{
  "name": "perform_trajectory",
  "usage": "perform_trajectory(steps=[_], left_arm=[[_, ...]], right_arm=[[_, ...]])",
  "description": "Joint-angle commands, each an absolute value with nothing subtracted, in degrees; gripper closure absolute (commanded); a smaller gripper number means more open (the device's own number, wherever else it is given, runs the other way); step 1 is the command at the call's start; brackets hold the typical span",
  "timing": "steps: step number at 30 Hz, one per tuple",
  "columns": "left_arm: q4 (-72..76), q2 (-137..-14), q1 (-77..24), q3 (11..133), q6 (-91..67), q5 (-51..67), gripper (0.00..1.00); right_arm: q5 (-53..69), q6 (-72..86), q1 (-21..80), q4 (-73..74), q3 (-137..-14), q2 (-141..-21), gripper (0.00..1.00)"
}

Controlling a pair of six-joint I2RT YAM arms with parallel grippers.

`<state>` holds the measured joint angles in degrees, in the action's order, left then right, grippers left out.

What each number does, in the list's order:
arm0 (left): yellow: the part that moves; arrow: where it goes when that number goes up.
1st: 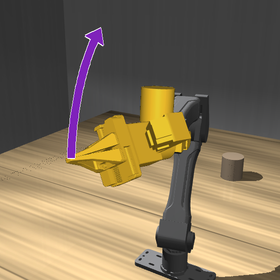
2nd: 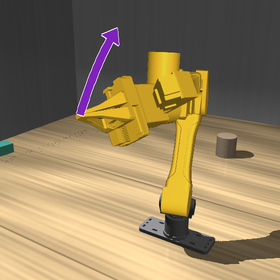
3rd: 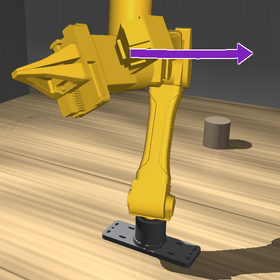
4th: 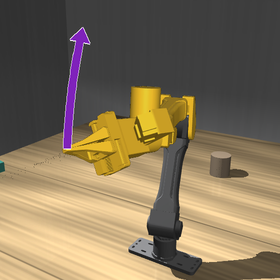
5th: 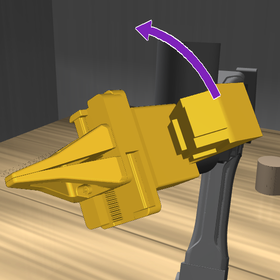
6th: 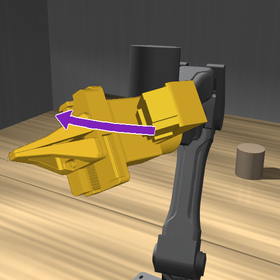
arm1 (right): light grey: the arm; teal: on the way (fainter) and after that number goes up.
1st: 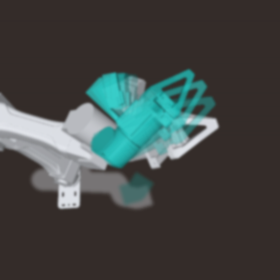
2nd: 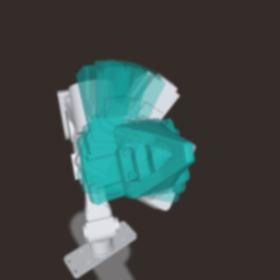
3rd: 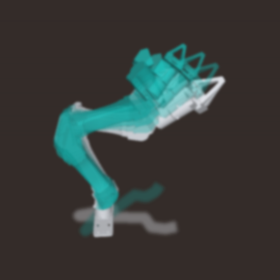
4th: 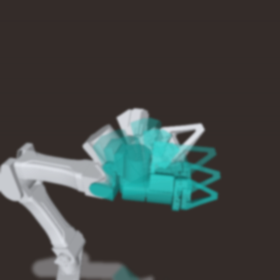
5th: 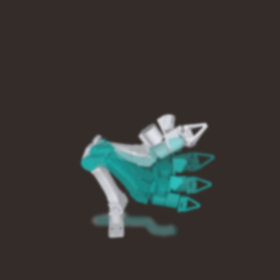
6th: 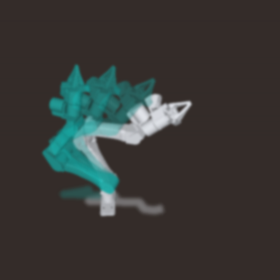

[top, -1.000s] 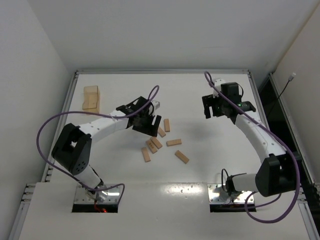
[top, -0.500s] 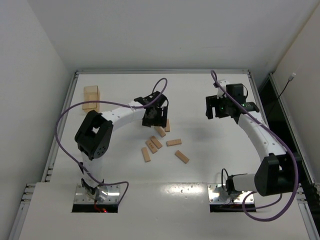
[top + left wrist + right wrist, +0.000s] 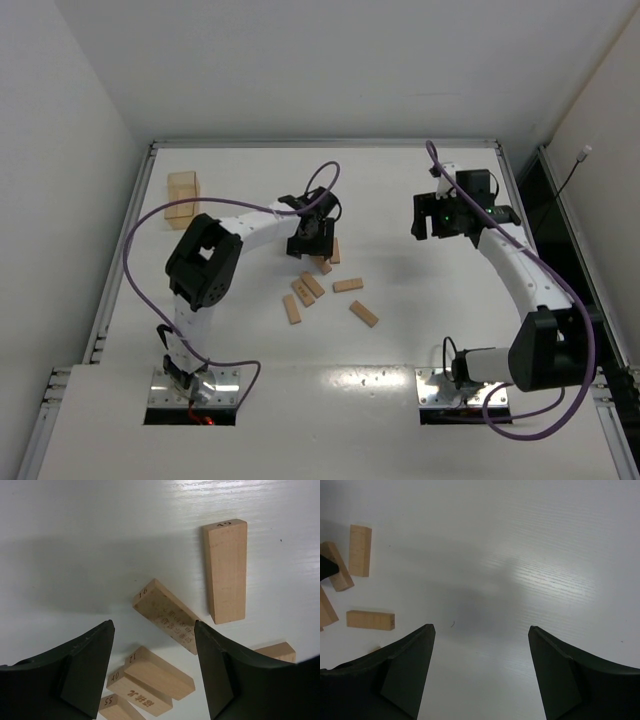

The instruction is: Build the wood block tower

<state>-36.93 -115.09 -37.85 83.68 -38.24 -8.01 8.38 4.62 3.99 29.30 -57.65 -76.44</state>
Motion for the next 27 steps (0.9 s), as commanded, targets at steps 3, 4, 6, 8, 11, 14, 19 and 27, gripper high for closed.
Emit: perform_trajectory(steps=[3, 4, 6, 8, 11, 14, 19, 27], left_arm=[[-37.0, -117.2, -38.1, 86.7, -39.3, -8.7, 0.38], [-37.0, -117.8, -38.1, 86.7, -39.3, -8.7, 0.38], [-37.0, -117.8, -38.1, 87.3, -39.3, -8.2, 0.39], [-37.0, -118.5, -38.1, 87.3, -39.3, -8.2, 0.39], [-37.0, -118.5, -38.1, 87.3, -39.3, -8.2, 0.39], [-37.0, -118.5, -38.1, 86.6, -39.3, -8.2, 0.41], [-35.2, -115.1, -36.4, 81.7, -39.3, -8.2, 0.41], [-32.3, -105.8, -32.7, 70.3, -39.3, -7.6, 0.42]], right_arm=[[10.2, 5.4, 3.3, 29.8, -57.9, -75.8, 0.28], [10.7, 5.4, 3.3, 29.8, -57.9, -75.8, 0.28], [10.7, 4.8, 3.3, 29.8, -58.4, -76.5, 0.28], [11.3, 4.8, 3.3, 30.3, -58.4, -77.1, 0.28], [11.9, 4.8, 3.3, 30.3, -58.4, -77.1, 0.28], [11.9, 4.8, 3.3, 30.3, -58.4, -77.6, 0.28], [11.9, 4.8, 3.3, 30.3, -59.0, -78.1, 0.28], [12.4, 4.8, 3.3, 30.3, -60.1, -79.2, 0.28]])
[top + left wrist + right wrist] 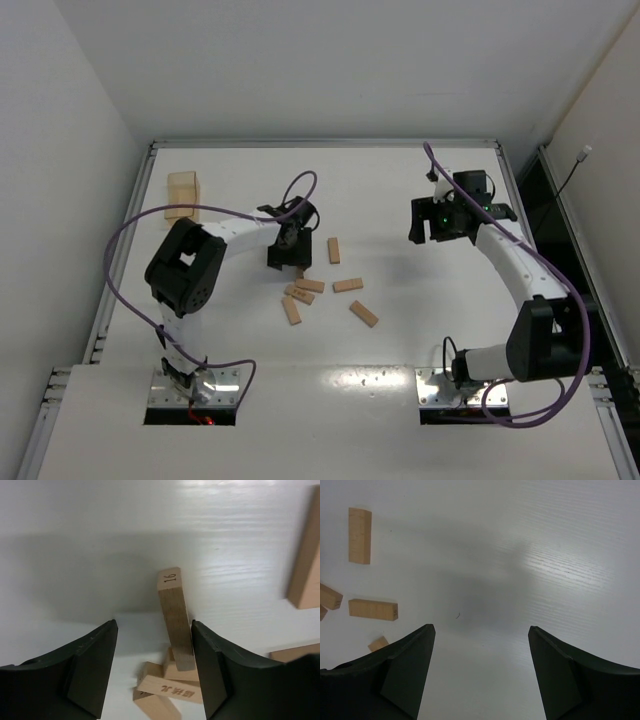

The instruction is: Build the wood block tower

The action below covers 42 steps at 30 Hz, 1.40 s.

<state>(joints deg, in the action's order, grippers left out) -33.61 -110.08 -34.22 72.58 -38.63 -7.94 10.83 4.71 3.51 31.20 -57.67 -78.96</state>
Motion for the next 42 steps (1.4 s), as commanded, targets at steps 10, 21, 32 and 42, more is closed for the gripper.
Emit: perform_trajectory(steps=[10, 21, 32, 42], left_arm=[[-31.7, -107.7, -31.5, 72.3, -37.2, -4.7, 0.64], [-24.4, -104.2, -25.3, 72.9, -29.7, 15.2, 1.0], [-19.5, -115.7, -11.4, 75.7, -23.0, 40.4, 0.99], [-23.4, -118.5, -10.8, 76.8, -20.9, 29.5, 0.53]], right_arm=[[12.9, 4.8, 3.3, 30.3, -60.6, -79.7, 0.28], [14.0, 4.8, 3.3, 30.3, -58.1, -78.6, 0.28], [15.6, 4.8, 3.3, 29.8, -59.2, -80.2, 0.28], [16.1, 5.4, 3.3, 30.3, -60.8, -81.3, 0.28]])
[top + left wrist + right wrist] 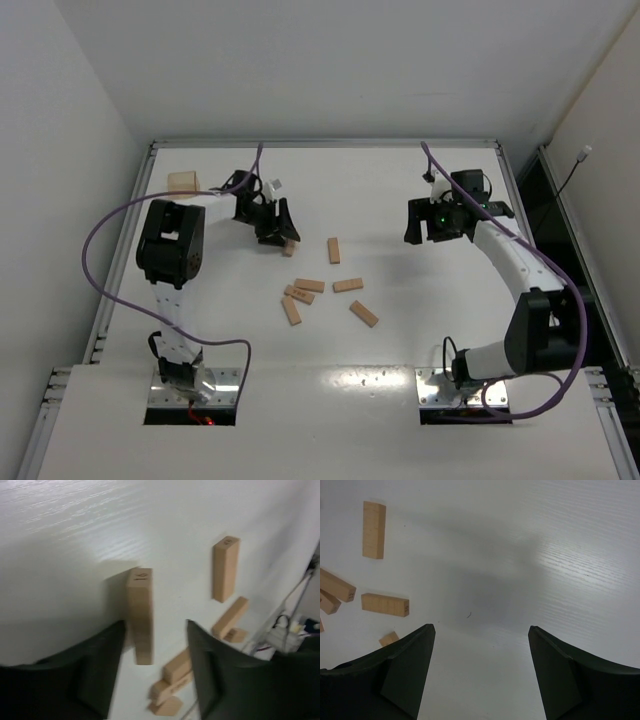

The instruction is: Build the wood block tower

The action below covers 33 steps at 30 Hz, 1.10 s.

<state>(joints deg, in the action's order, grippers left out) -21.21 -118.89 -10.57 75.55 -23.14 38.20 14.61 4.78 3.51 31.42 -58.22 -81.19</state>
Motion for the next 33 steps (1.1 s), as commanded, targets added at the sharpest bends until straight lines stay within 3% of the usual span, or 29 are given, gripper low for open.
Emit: perform_trajectory(steps=[1, 2, 9, 12, 22, 30, 33], left_arm=[[-24.7, -118.5, -10.8, 76.8, -20.9, 26.7, 0.42], [-25.4, -117.5, -10.8, 76.8, -21.7, 23.8, 0.39], [-29.3, -111.1, -12.6, 76.3, -23.3, 0.7, 0.39], [-29.8, -108.4, -16.7, 76.3, -23.3, -3.9, 0.4], [-27.2, -101.5, -26.6, 71.8, -24.5, -6.0, 0.42], [-27.9, -105.2, -28.6, 73.0, -26.7, -12.6, 0.43], [-28.6, -107.7, -28.6, 74.4, -27.2, -11.9, 0.49]], right_arm=[[16.1, 5.4, 3.3, 30.3, -60.8, -81.3, 0.28], [16.1, 5.4, 3.3, 30.3, -60.8, -81.3, 0.28], [17.1, 5.9, 3.3, 29.8, -60.8, -81.3, 0.28], [17.1, 5.9, 3.3, 29.8, -60.8, -81.3, 0.28], [17.1, 5.9, 3.3, 29.8, -59.8, -80.1, 0.28], [17.1, 5.9, 3.3, 29.8, -59.2, -79.5, 0.28], [17.1, 5.9, 3.3, 29.8, -59.2, -79.5, 0.28]])
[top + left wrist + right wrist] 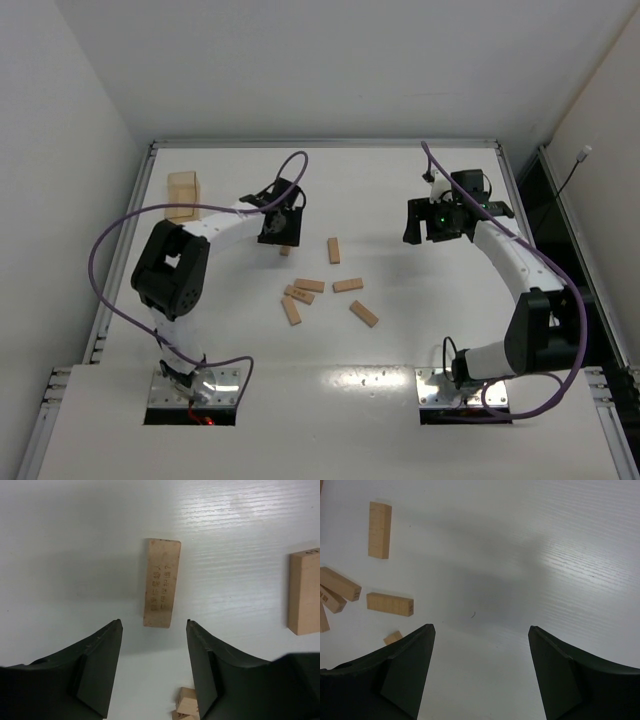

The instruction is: Build the wood block tower

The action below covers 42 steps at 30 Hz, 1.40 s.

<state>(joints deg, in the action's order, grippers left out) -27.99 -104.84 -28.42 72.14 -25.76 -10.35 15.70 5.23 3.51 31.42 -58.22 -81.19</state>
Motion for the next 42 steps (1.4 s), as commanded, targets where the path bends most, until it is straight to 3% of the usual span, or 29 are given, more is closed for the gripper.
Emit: perform_trajectory(steps=[1, 15, 19, 30, 42], left_arm=[[-28.6, -108.4, -28.6, 75.1, -27.2, -11.3, 0.5], [-28.6, -113.1, -28.6, 77.3, -27.8, -8.3, 0.74], [-29.9, -110.7, -29.7, 76.6, -30.1, -10.6, 0.99], [-30.1, -97.7, -35.1, 69.0, -40.9, -8.0, 1.0], [-37.5, -105.3, -42.6, 80.0, -45.4, -17.6, 1.0]], right_arm=[[17.1, 5.9, 3.3, 29.8, -59.2, -79.5, 0.28], [17.1, 6.4, 3.3, 29.3, -59.8, -80.1, 0.28], [17.1, 6.4, 3.3, 29.3, -59.8, -80.1, 0.28], [17.1, 7.6, 3.3, 29.3, -58.2, -78.5, 0.28], [17.1, 9.4, 3.3, 28.0, -56.4, -78.5, 0.28]])
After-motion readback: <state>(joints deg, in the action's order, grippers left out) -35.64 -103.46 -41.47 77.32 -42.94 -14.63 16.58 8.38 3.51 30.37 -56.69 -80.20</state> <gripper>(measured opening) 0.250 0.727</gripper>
